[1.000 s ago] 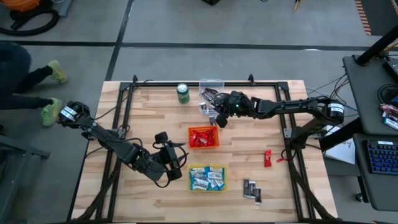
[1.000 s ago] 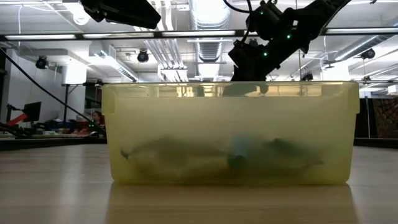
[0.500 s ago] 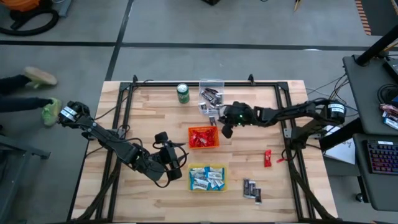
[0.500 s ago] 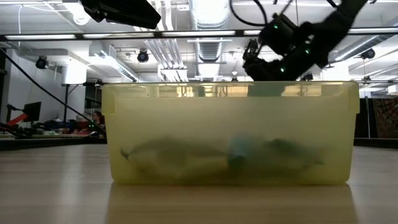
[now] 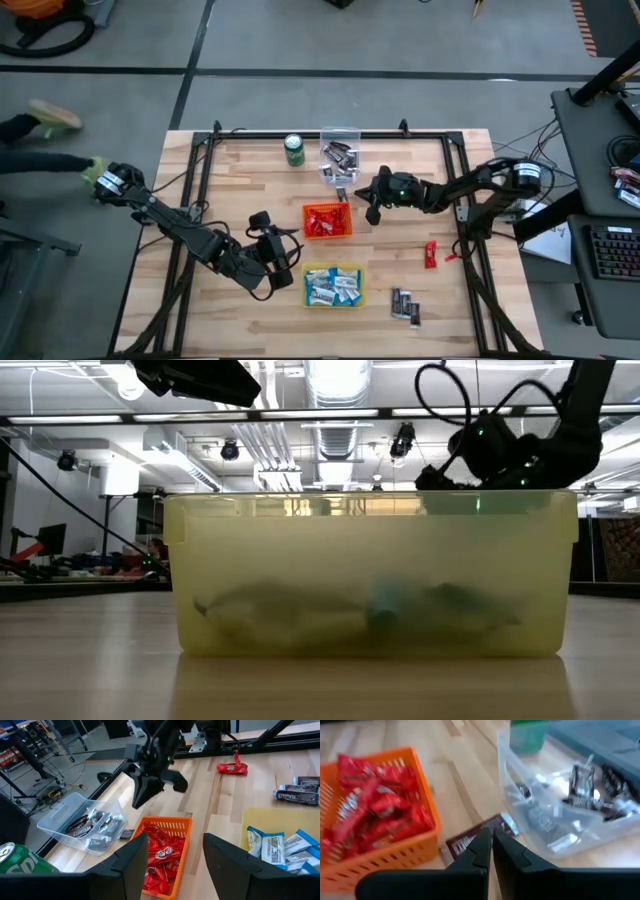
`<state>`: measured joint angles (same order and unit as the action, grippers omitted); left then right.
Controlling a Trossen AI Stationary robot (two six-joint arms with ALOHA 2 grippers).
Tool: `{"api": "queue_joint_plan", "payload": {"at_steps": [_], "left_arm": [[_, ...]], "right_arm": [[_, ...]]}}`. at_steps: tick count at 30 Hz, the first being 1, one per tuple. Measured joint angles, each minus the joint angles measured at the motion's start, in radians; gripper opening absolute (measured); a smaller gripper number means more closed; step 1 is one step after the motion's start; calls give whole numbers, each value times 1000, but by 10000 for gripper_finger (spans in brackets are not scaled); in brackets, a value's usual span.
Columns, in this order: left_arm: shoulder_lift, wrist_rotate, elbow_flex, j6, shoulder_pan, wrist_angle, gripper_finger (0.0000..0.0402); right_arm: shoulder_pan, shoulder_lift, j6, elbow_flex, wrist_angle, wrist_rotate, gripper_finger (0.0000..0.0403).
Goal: Sort candy
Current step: Put the black candy into the transparent bin
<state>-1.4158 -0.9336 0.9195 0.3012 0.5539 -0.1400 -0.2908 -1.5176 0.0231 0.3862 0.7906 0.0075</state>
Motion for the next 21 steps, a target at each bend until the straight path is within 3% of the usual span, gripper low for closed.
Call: {"api": "queue_joint_plan", "payload": {"at_steps": [12, 21], "left_arm": [[0, 0, 0, 26, -28, 41, 174], [0, 0, 0, 27, -29, 43, 174]], "right_arm": [[-31, -293, 13, 7, 341, -16, 9], [-31, -356, 29, 64, 341, -21, 9]]}}
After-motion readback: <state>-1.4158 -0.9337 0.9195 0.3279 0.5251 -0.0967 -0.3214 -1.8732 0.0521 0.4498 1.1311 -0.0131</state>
